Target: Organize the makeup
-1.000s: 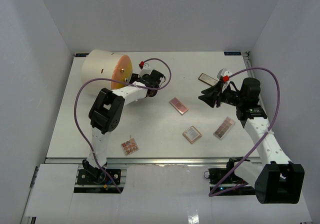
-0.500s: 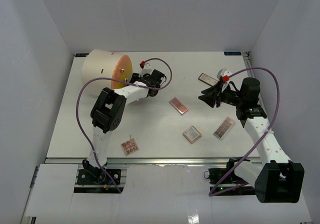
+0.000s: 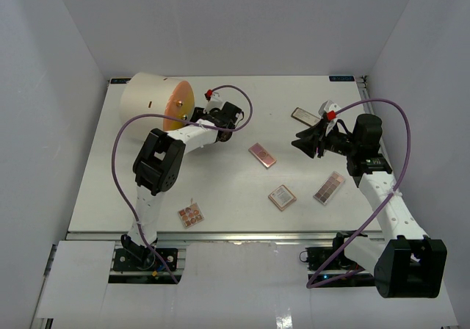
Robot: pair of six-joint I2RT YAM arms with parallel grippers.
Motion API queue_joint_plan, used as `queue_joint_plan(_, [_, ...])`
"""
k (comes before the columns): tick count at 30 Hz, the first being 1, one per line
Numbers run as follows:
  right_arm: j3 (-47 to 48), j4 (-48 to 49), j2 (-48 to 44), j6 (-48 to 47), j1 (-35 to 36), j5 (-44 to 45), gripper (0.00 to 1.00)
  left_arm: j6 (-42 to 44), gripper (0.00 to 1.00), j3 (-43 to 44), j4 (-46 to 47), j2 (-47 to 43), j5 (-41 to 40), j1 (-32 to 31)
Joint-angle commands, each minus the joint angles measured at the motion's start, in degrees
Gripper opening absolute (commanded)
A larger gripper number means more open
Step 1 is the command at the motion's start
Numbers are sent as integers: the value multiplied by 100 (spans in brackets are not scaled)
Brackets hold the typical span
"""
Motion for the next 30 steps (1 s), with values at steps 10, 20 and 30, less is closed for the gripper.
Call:
queue_joint_plan(10, [21, 85, -2, -64, -17, -41, 44, -434, 51, -69, -361, 126, -198, 65])
queue_joint_plan(20, [24, 83, -2, -61, -26, -32, 44, -452, 52, 258, -535, 433, -338, 82])
queue_joint_plan(30, [33, 50, -7, -78, -42, -32, 44, -433, 29, 355, -570, 440, -319, 89])
